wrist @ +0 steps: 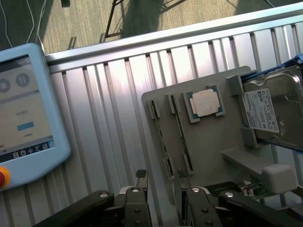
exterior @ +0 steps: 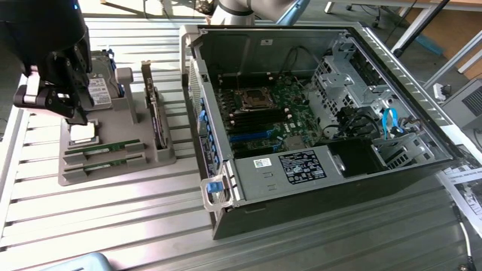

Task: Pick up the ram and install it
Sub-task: 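Pick up the ram and move it above insertion slot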

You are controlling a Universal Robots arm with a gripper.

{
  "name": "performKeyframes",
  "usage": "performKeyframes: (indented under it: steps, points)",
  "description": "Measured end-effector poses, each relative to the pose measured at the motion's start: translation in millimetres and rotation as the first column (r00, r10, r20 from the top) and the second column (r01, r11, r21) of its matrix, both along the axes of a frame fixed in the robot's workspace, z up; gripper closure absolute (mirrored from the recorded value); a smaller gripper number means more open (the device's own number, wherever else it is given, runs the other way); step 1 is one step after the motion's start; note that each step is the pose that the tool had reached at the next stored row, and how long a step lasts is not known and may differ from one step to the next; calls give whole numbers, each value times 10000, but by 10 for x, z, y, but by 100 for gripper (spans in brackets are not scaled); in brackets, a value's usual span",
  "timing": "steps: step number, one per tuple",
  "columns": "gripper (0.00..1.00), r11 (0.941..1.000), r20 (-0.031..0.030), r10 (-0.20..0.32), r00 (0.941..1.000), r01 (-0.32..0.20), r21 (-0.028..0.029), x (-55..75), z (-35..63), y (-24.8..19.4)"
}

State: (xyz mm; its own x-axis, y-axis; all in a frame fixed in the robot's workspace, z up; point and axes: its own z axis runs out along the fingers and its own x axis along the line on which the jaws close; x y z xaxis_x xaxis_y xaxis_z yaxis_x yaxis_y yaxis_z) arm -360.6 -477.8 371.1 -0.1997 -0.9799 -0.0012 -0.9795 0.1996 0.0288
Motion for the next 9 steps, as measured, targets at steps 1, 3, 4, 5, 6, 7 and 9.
performKeyframes:
  steps: [1, 3, 4, 5, 6, 7, 9]
  points:
    - [64, 10000, 0, 3, 10000, -3, 0, 0, -5, 0]
    - [64, 10000, 0, 9, 10000, -9, 0, 0, -15, 0]
    - [64, 10000, 0, 12, 10000, -12, 0, 0, -19, 0]
    - [64, 10000, 0, 16, 10000, -16, 0, 0, -26, 0]
    - [64, 10000, 0, 21, 10000, -21, 0, 0, -33, 0]
    - [64, 10000, 0, 24, 10000, -24, 0, 0, -37, 0]
    - [64, 10000, 0, 30, 10000, -30, 0, 0, -45, 0]
